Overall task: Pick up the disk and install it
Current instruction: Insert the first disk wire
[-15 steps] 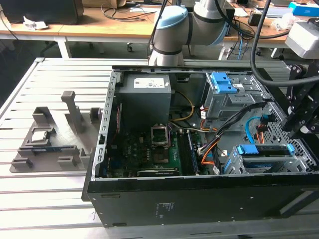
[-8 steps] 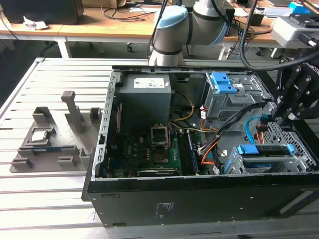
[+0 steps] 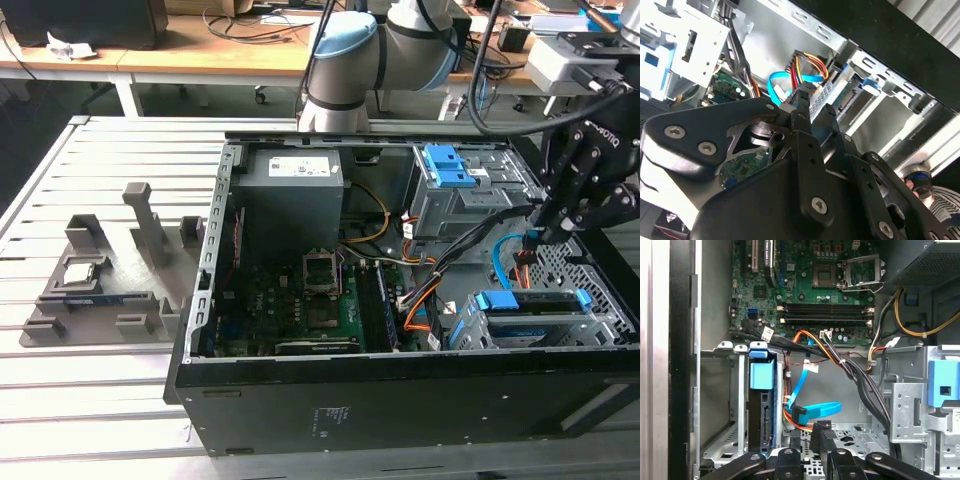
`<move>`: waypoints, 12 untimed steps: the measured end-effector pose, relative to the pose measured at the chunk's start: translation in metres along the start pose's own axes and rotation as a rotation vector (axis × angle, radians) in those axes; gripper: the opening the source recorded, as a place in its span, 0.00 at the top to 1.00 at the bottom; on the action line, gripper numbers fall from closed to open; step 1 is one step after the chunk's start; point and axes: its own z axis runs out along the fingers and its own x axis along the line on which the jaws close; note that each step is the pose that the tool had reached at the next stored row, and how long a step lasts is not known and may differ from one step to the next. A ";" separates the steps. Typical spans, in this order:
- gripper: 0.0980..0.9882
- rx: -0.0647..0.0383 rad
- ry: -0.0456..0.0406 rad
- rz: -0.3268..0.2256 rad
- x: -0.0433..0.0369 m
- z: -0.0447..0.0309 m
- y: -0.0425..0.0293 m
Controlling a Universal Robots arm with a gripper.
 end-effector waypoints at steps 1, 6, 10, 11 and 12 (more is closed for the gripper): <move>0.77 0.000 0.0006 0.000 -0.0033 0.0013 -0.0004; 0.77 -0.002 0.0016 0.000 -0.0119 0.0097 -0.0020; 0.77 -0.002 0.0113 0.000 -0.0132 0.0130 -0.0021; 0.77 -0.002 0.0154 0.000 -0.0132 0.0134 -0.0021; 0.77 -0.002 0.0212 0.000 -0.0132 0.0141 -0.0021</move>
